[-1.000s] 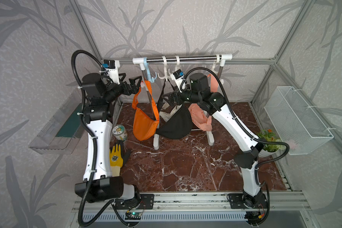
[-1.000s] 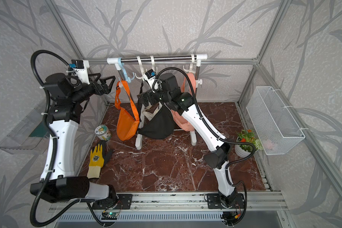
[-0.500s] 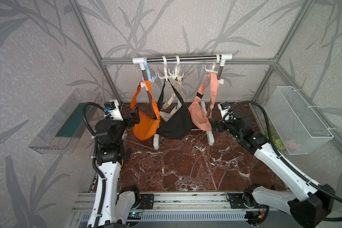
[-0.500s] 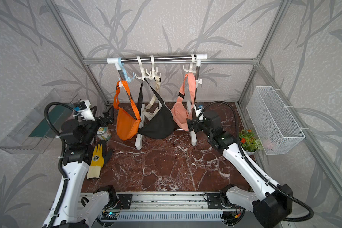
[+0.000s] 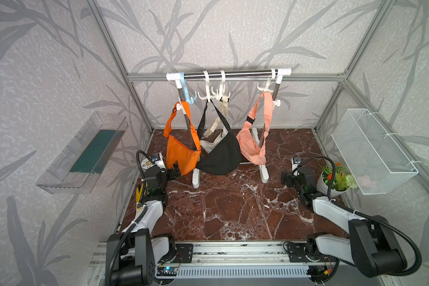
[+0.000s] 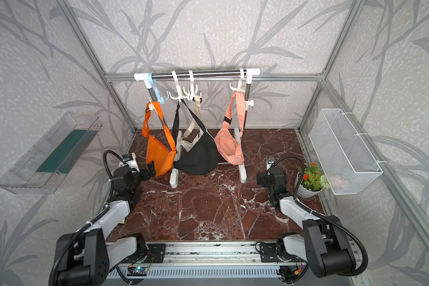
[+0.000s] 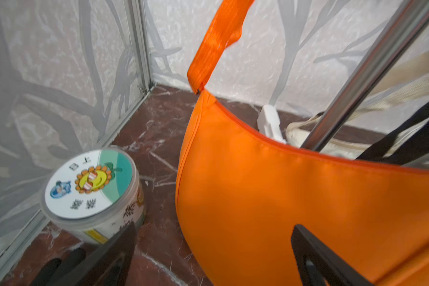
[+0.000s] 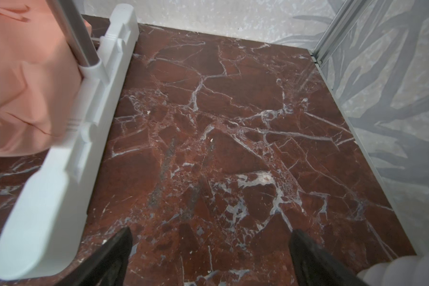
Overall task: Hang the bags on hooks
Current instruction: Reset both arms
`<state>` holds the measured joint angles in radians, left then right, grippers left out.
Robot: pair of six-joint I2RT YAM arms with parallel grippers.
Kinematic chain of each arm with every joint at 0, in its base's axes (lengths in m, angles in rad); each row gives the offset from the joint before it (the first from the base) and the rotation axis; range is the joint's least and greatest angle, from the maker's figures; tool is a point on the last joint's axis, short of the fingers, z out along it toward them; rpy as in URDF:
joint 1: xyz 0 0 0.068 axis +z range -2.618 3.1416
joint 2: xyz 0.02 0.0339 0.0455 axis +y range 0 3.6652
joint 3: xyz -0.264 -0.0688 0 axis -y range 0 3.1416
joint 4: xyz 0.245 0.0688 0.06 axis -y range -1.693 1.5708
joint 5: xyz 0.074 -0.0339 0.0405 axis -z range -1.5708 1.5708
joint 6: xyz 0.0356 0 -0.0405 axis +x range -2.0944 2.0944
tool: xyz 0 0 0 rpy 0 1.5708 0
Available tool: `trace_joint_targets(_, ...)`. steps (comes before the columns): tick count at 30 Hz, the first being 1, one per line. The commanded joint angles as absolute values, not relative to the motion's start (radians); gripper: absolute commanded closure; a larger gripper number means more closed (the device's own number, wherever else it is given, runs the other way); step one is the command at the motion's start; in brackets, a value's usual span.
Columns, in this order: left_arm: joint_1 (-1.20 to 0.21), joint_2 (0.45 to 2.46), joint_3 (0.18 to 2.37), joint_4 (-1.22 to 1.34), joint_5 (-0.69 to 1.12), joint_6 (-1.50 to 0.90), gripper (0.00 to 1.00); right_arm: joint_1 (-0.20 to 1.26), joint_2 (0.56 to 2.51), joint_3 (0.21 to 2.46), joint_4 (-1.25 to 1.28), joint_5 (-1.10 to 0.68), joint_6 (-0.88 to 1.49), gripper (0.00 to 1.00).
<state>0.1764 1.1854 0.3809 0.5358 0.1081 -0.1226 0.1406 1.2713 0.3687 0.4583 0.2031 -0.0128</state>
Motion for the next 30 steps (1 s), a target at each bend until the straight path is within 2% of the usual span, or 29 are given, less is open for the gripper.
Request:
trace_joint_targets(1,0.168,1.291,0.349,0.731,0.079,-0.102,0.01,0.117,1.358,0.339,0.805,0.159,-0.027,0.01)
trace_joint_targets(5,0.115,1.465,0.331,0.930,0.010,-0.095,0.01,0.110,1.482,0.342,0.906,0.122,-0.047,0.01)
trace_joint_targets(8,0.064,1.578,0.320,1.079,-0.054,-0.049,0.01,0.109,1.601,0.306,1.135,0.105,-0.060,0.01)
trace_joint_targets(10,0.058,1.531,0.331,0.972,-0.081,-0.062,0.01,0.109,1.549,0.315,1.022,0.109,-0.051,0.01)
trace_joint_targets(12,0.059,1.533,0.316,1.009,-0.119,-0.076,0.01,0.109,1.525,0.349,0.923,0.098,-0.056,0.01)
trace_joint_targets(14,0.058,1.573,0.296,1.111,-0.168,-0.083,0.01,0.110,1.549,0.350,0.965,0.095,-0.059,0.01)
trace_joint_targets(17,0.058,1.552,0.306,1.055,-0.175,-0.091,0.01,0.109,1.546,0.343,0.970,0.114,-0.048,0.01)
trace_joint_targets(24,0.018,1.567,0.281,1.130,-0.167,-0.037,0.01,0.109,1.533,0.343,0.948,0.141,-0.040,0.01)
trace_joint_targets(28,0.020,1.561,0.304,1.073,-0.263,-0.084,0.01,0.109,1.534,0.330,0.975,0.155,-0.038,0.01)
trace_joint_targets(30,0.019,1.579,0.278,1.156,-0.300,-0.090,0.01,0.110,1.530,0.333,0.964,0.154,-0.040,0.01)
